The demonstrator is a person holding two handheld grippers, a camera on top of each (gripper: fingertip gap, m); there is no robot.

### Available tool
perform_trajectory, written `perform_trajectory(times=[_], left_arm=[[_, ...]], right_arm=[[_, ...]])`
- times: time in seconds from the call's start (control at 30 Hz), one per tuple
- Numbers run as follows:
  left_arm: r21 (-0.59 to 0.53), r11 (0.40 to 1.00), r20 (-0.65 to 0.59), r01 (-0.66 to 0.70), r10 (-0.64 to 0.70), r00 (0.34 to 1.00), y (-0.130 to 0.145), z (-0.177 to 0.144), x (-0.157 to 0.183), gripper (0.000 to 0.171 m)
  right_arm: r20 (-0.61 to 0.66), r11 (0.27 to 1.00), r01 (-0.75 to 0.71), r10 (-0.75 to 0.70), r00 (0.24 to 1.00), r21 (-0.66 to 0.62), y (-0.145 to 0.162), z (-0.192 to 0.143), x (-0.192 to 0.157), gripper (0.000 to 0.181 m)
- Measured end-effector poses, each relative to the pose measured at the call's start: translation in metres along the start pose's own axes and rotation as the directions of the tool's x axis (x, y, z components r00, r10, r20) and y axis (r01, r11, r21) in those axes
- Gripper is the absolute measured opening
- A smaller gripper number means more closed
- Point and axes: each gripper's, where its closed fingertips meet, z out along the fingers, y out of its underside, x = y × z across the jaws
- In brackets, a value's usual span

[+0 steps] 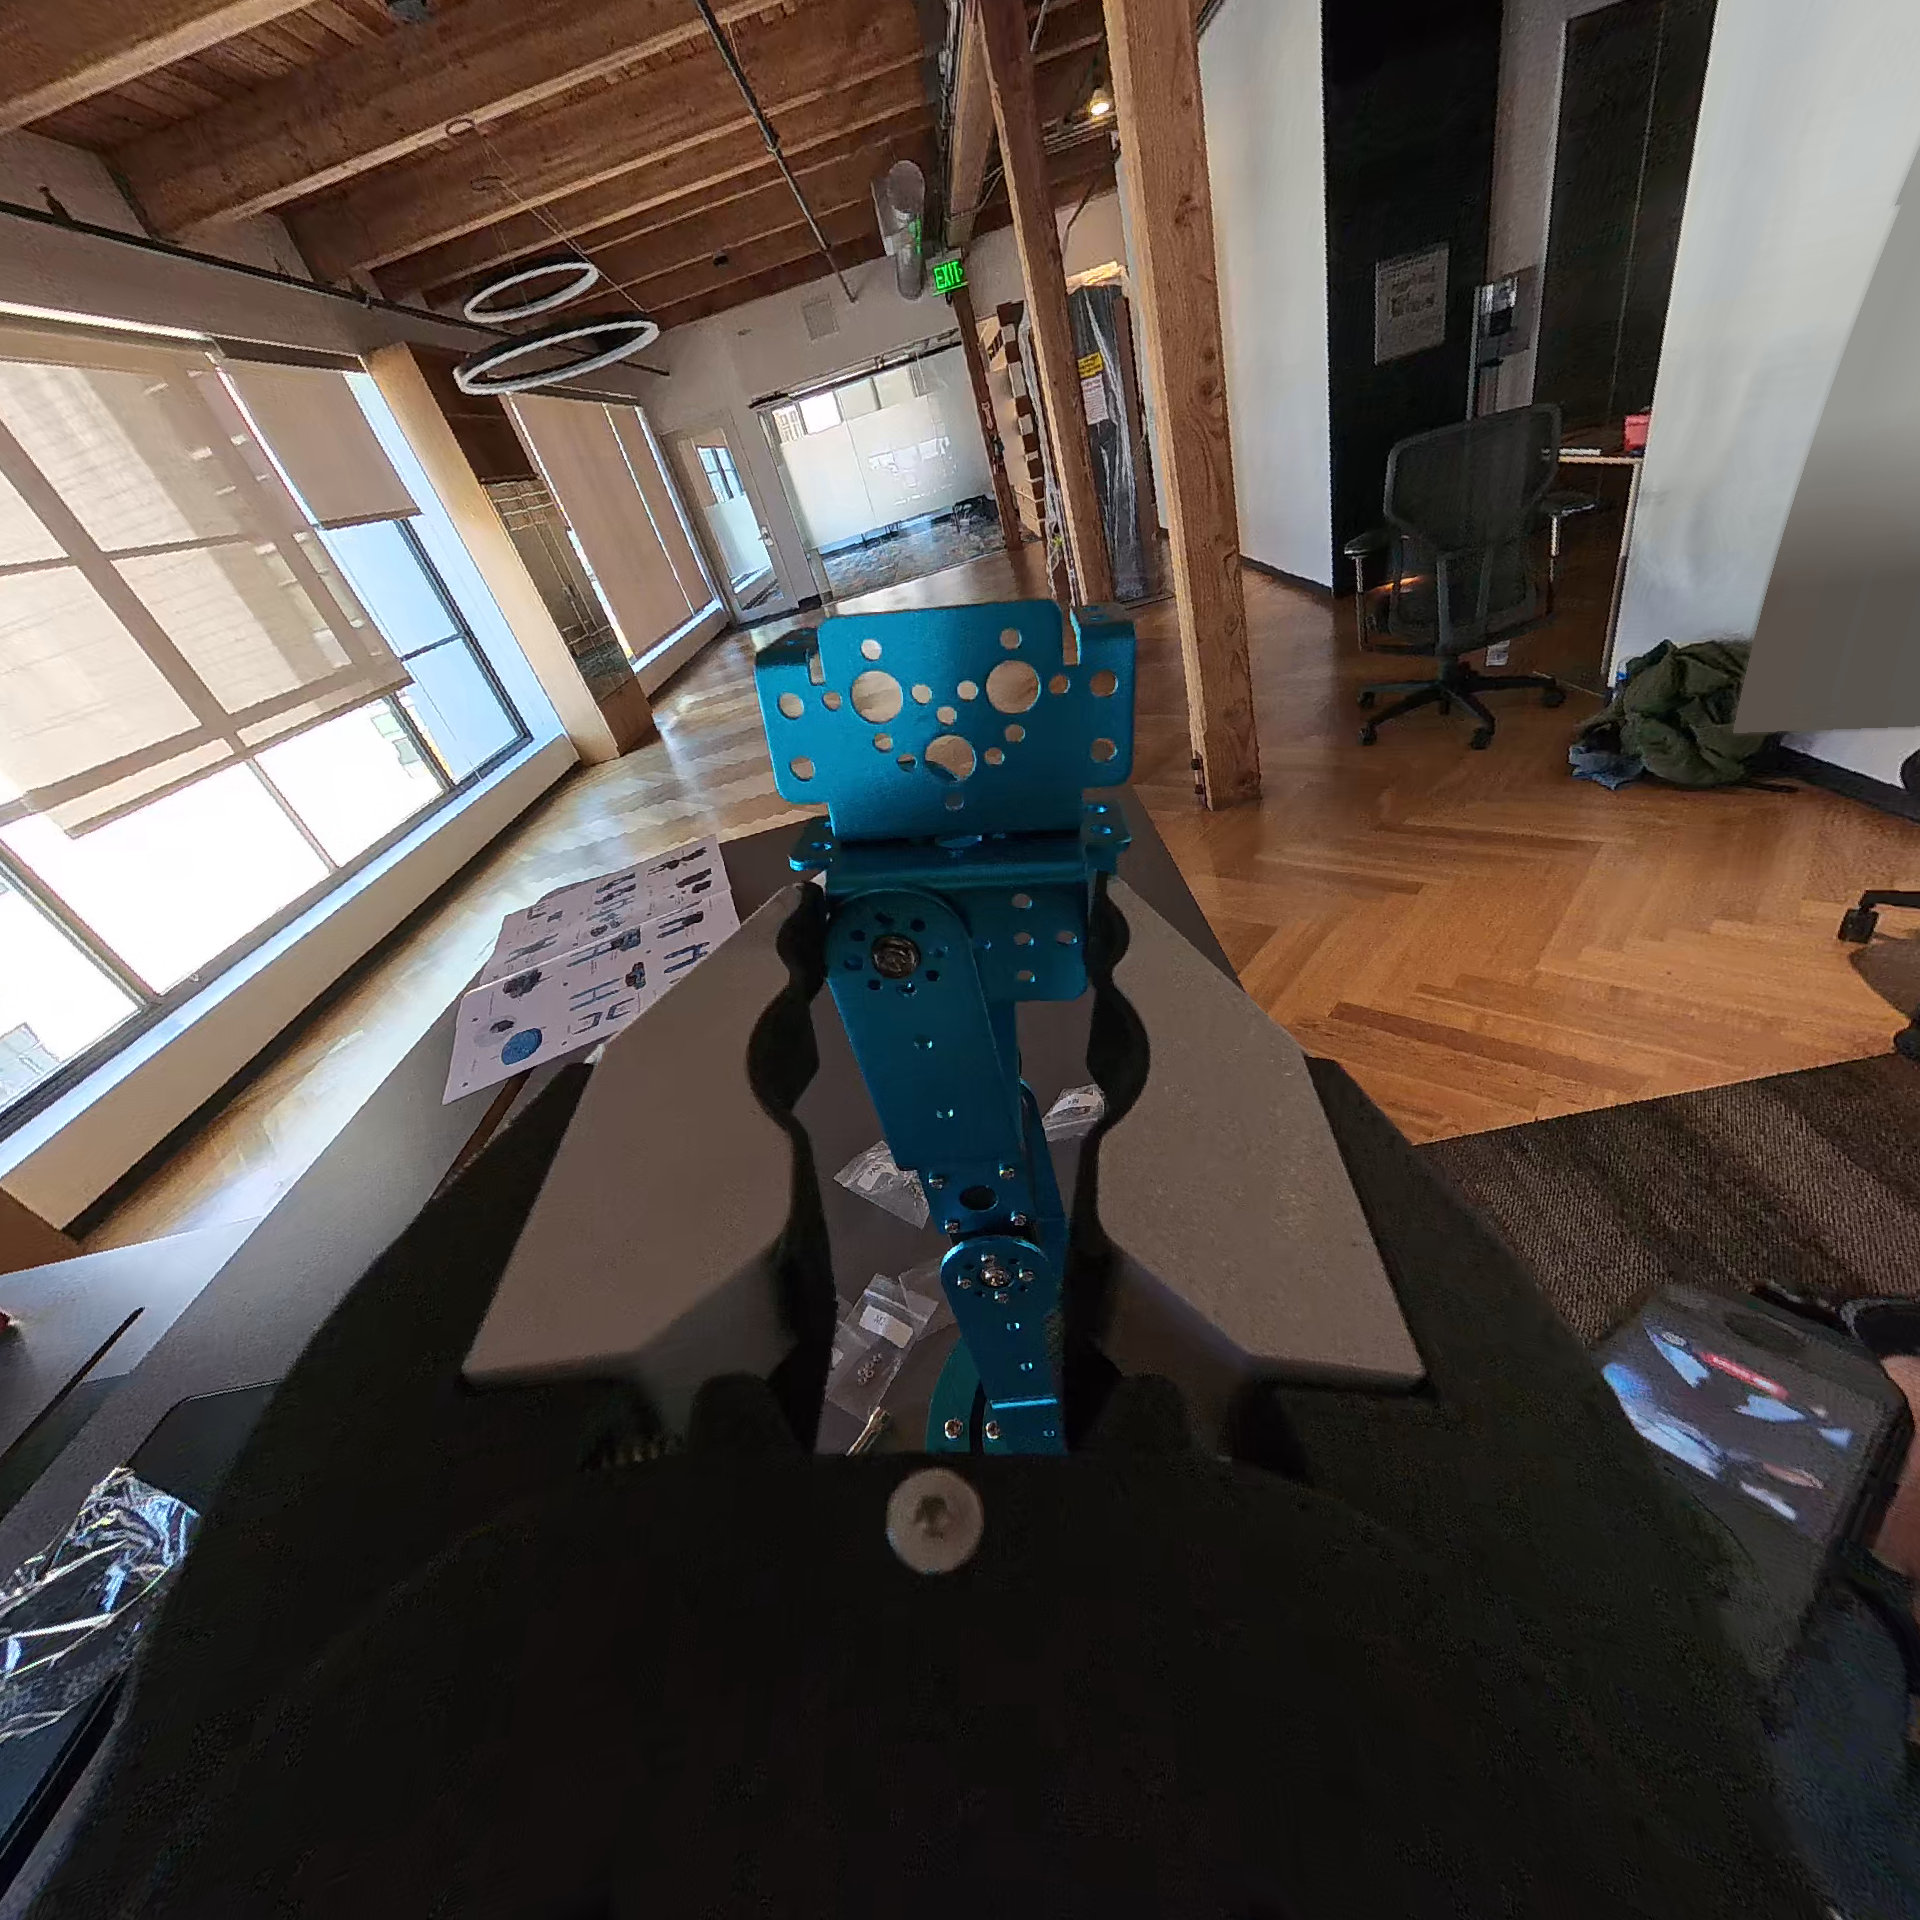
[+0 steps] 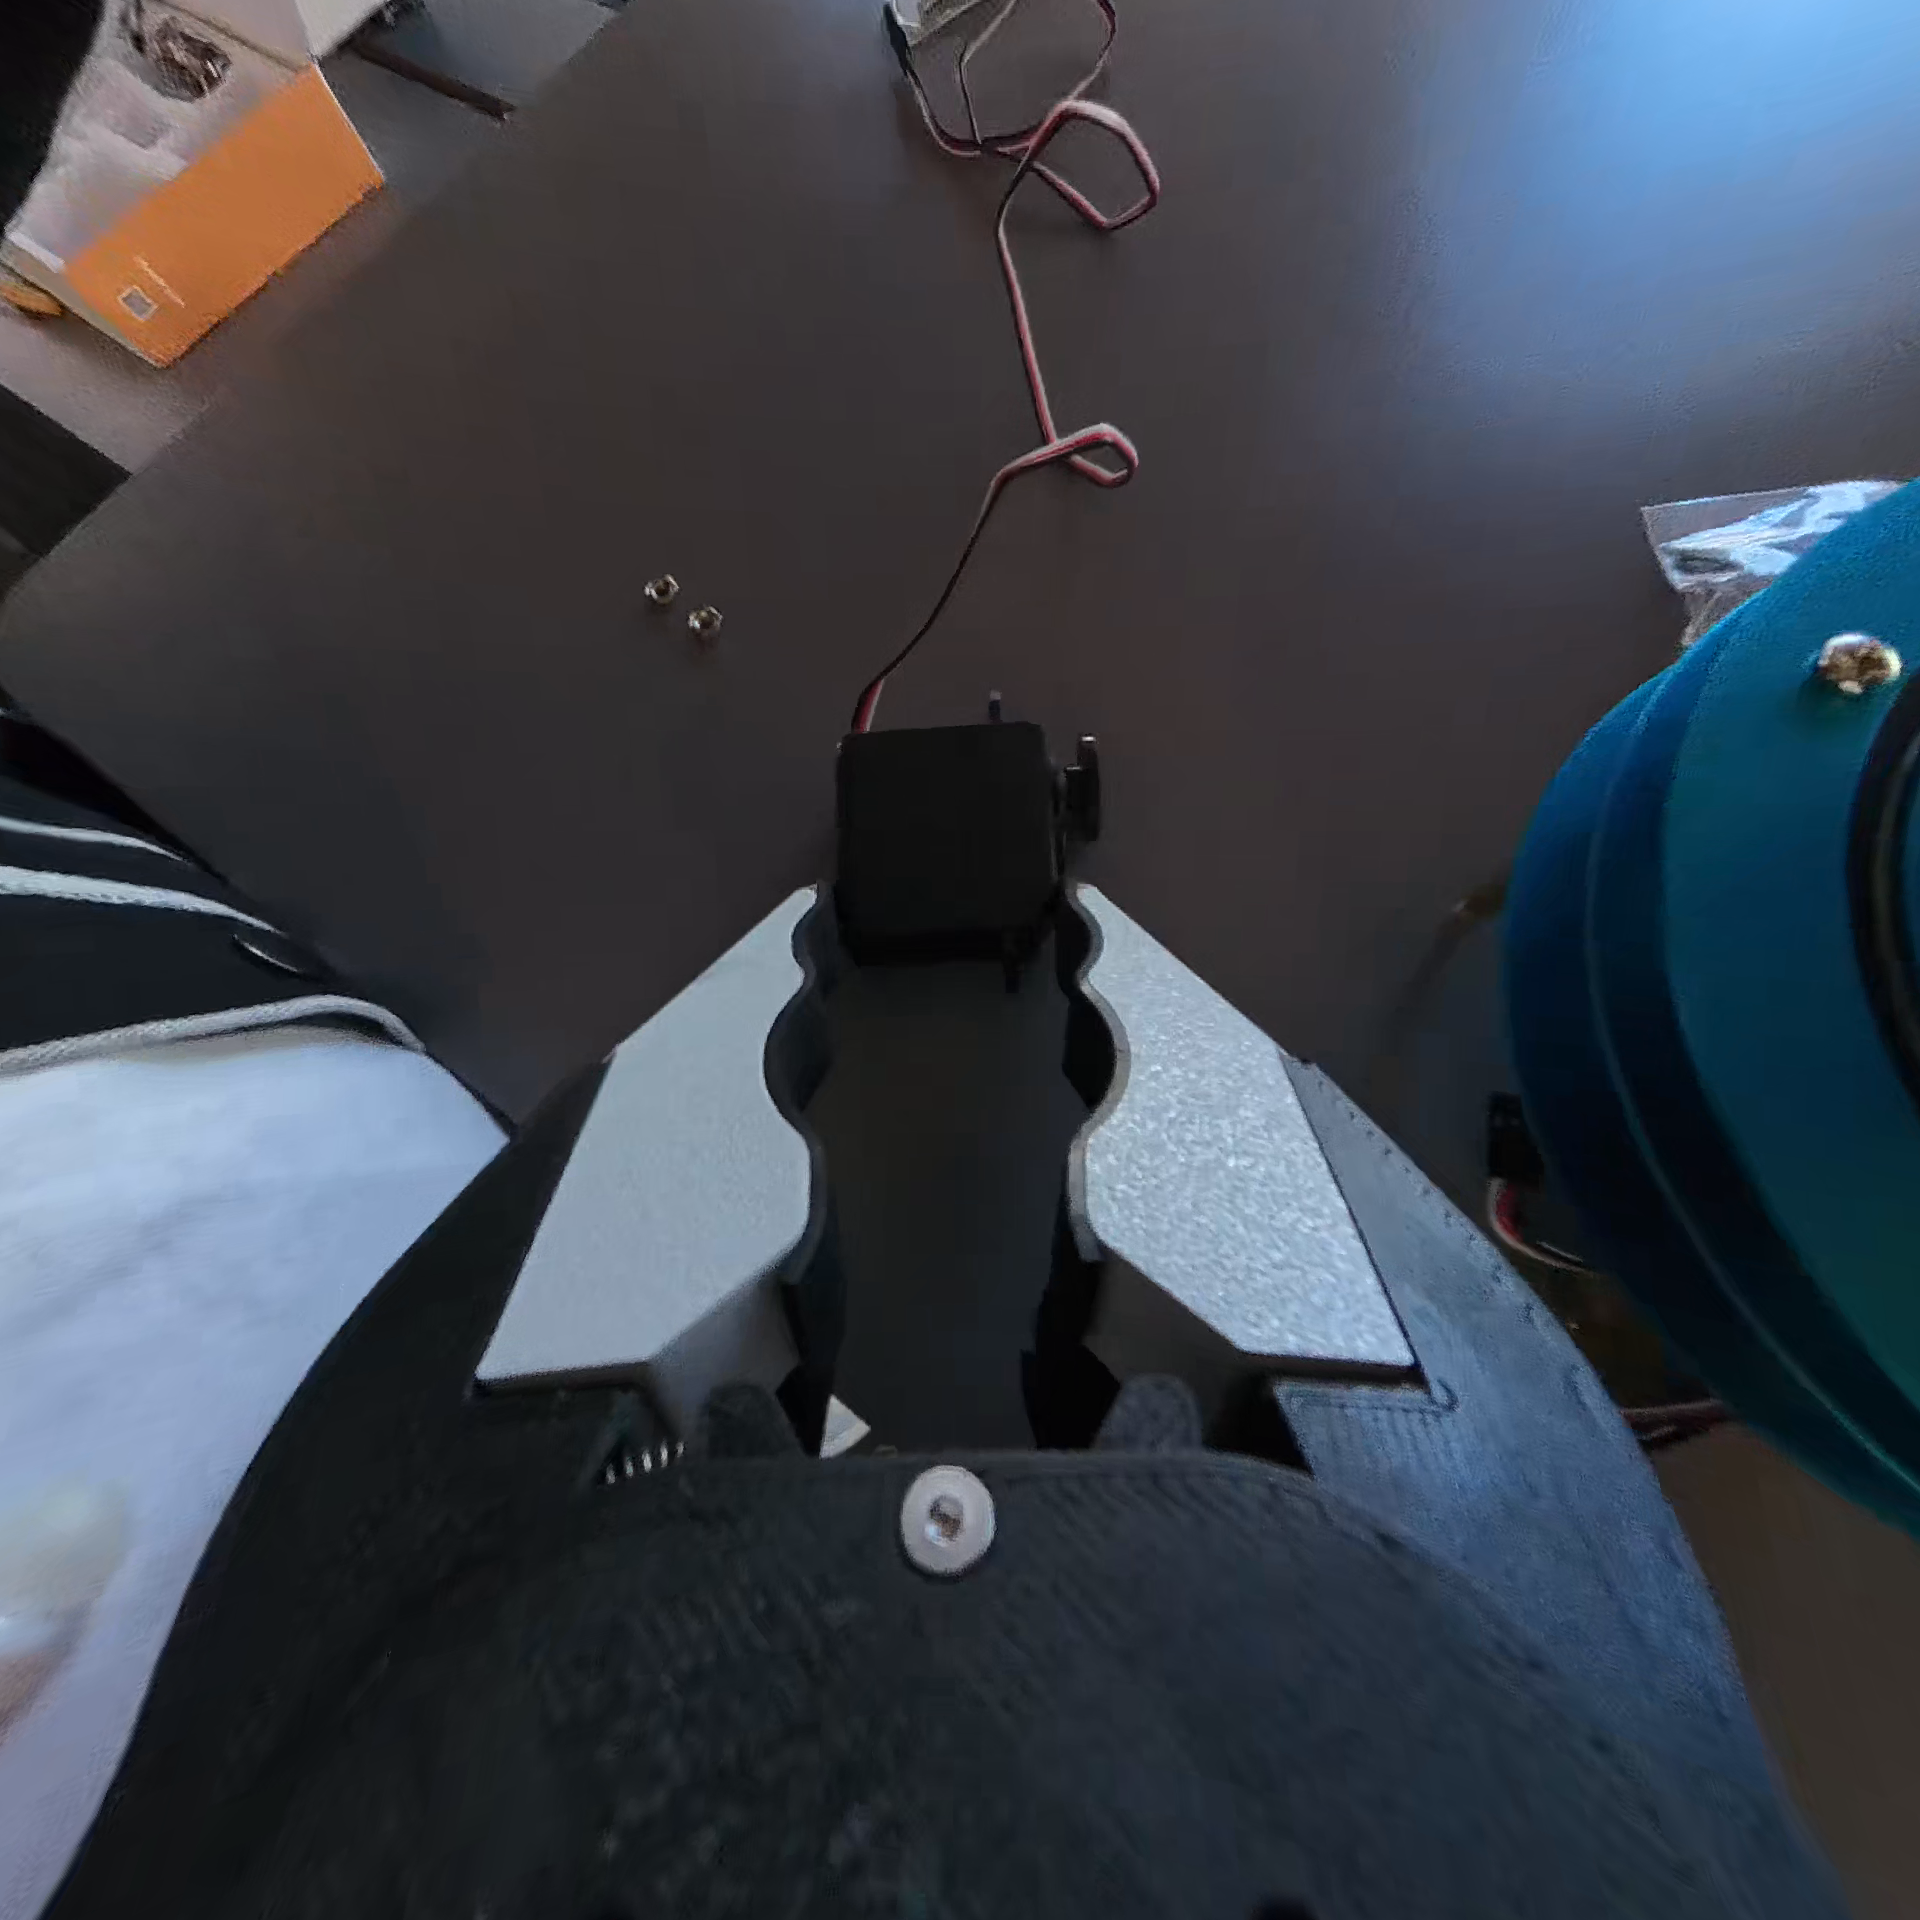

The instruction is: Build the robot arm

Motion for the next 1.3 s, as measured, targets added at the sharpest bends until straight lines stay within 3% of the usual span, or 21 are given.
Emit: perform_trajectory(times=[0.07, 0.17, 0.3, 0.43, 0.53, 0.67, 0.77, 0.87, 0.93, 1.03, 1.17, 1.3], left_arm=[[-0.001, 1.000, 0.001, 0.001, -0.001, 1.000, 0.000, 0.000, 0.000, 0.049], [-0.003, 1.000, 0.002, 0.000, 0.000, 1.000, 0.000, 0.000, 0.000, 0.049], [-0.006, 1.000, 0.001, 0.003, -0.003, 1.000, 0.000, 0.000, 0.000, 0.049], [-0.009, 1.000, 0.004, 0.000, 0.000, 1.000, 0.000, 0.000, 0.000, 0.049], [-0.010, 1.000, 0.004, 0.001, -0.001, 1.000, 0.000, 0.000, 0.000, 0.049], [-0.010, 1.000, 0.002, 0.004, -0.004, 1.000, 0.000, 0.000, 0.000, 0.049], [-0.003, 1.000, 0.004, 0.007, -0.007, 1.000, 0.000, 0.000, 0.000, 0.049], [0.005, 1.000, 0.003, 0.015, -0.015, 1.000, 0.000, 0.000, 0.000, 0.049], [0.011, 1.000, 0.001, 0.019, -0.019, 1.000, -0.001, -0.001, 0.001, 0.049], [0.018, 1.000, 0.001, 0.017, -0.017, 1.000, -0.001, 0.000, 0.001, 0.049], [0.028, 0.999, 0.002, 0.027, -0.027, 1.000, -0.001, -0.001, 0.000, 0.049], [0.021, 1.000, 0.013, 0.017, -0.017, 1.000, -0.001, 0.000, 0.000, 0.049]], right_arm=[[-0.041, 0.998, 0.065, -0.066, 0.997, -0.025, 0.005, 0.003, 0.006, 0.054], [-0.011, 0.994, 0.105, -0.105, 0.994, 0.005, 0.003, 0.006, -0.002, 0.042], [0.004, 0.998, 0.061, -0.061, 0.998, 0.032, 0.002, 0.006, -0.002, 0.041], [-0.076, 0.998, -0.042, 0.045, 0.996, 0.037, 0.004, 0.001, 0.016, 0.042], [0.010, 0.995, -0.094, 0.094, 0.996, 0.021, 0.003, 0.000, 0.002, 0.058], [0.002, 0.997, -0.046, 0.046, 0.999, 0.054, -0.007, -0.015, 0.002, 0.052], [-0.093, 0.969, 0.115, -0.097, 0.991, 0.218, -0.038, -0.054, 0.007, 0.033], [-0.248, 0.905, 0.248, -0.166, 0.954, 0.346, -0.071, -0.119, 0.023, 0.024], [-0.309, 0.868, 0.229, -0.093, 0.946, 0.441, -0.094, -0.167, 0.041, 0.023], [-0.254, 0.810, 0.085, 0.081, 0.964, 0.580, -0.126, -0.220, 0.060, 0.029], [-0.163, 0.705, 0.007, 0.155, 0.974, 0.709, -0.160, -0.245, 0.061, 0.028], [-0.235, 0.650, 0.069, 0.172, 0.957, 0.756, -0.171, -0.261, 0.076, 0.035]])
